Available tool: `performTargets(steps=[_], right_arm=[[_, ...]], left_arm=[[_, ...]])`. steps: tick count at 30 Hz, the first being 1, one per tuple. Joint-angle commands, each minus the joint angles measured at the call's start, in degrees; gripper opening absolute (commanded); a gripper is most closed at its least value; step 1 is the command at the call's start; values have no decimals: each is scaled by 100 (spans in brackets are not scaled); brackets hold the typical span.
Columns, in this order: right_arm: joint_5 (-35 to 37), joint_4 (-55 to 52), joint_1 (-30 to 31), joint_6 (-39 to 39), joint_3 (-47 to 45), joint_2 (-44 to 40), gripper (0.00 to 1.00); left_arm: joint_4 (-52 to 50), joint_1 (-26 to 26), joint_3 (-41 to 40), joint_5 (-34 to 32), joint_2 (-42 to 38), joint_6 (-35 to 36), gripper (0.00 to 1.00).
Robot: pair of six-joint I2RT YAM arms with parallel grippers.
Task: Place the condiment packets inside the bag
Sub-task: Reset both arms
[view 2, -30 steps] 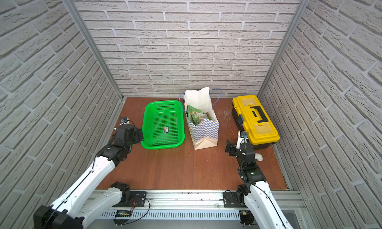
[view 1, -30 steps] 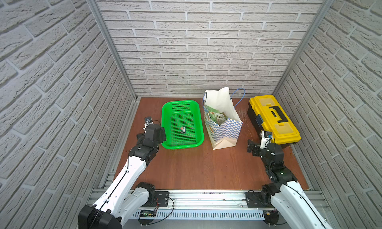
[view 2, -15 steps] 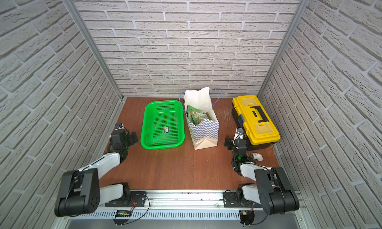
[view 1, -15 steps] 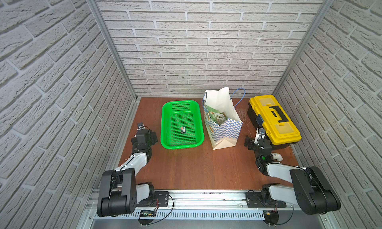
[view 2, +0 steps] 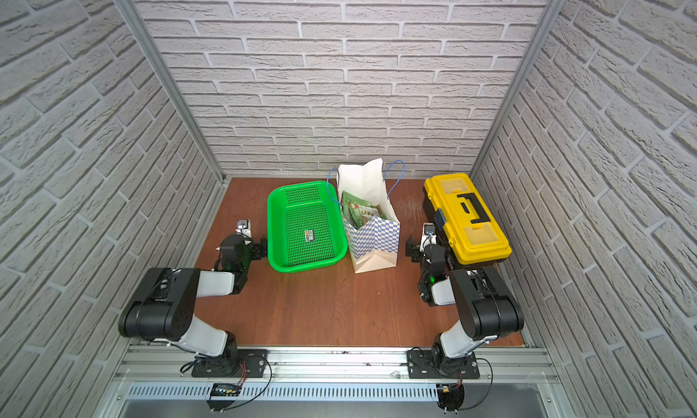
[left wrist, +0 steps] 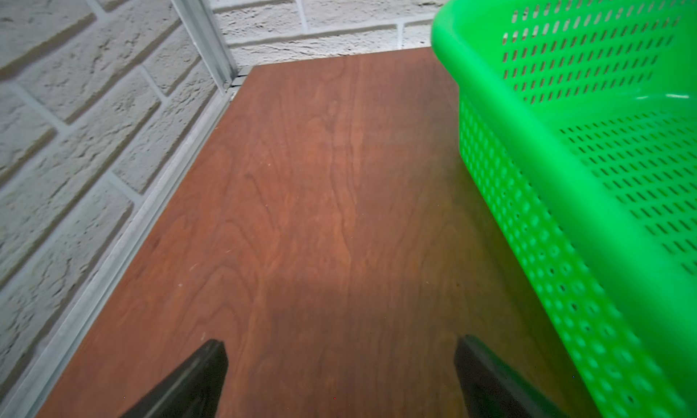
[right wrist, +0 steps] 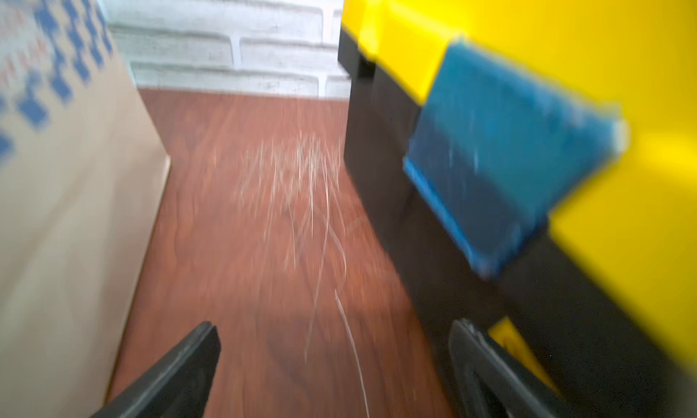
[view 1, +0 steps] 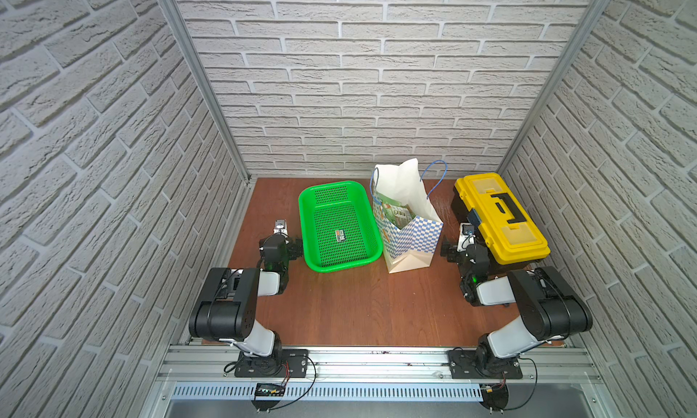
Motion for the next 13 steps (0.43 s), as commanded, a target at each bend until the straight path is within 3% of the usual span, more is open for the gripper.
performTargets(steps=[1, 3, 6, 8, 11, 13], right_arm=[[125, -91, -33, 50, -54, -229, 99], [42, 325, -20, -58, 18, 80, 99], [-148, -846, -27, -35, 348, -246, 99], [-141, -177, -30, -74, 201, 7, 99], [-174, -702, -37, -25, 341, -161, 99], [-178, -314, -42, -46, 220, -58, 99]], left_arm=[[721, -36, 0, 117, 47, 295, 98], [687, -36, 2, 128, 39, 295, 98], [669, -23, 10, 139, 33, 285, 98], [674, -26, 10, 147, 33, 289, 98], [655, -30, 14, 148, 34, 288, 98], [656, -26, 9, 145, 32, 283, 98]])
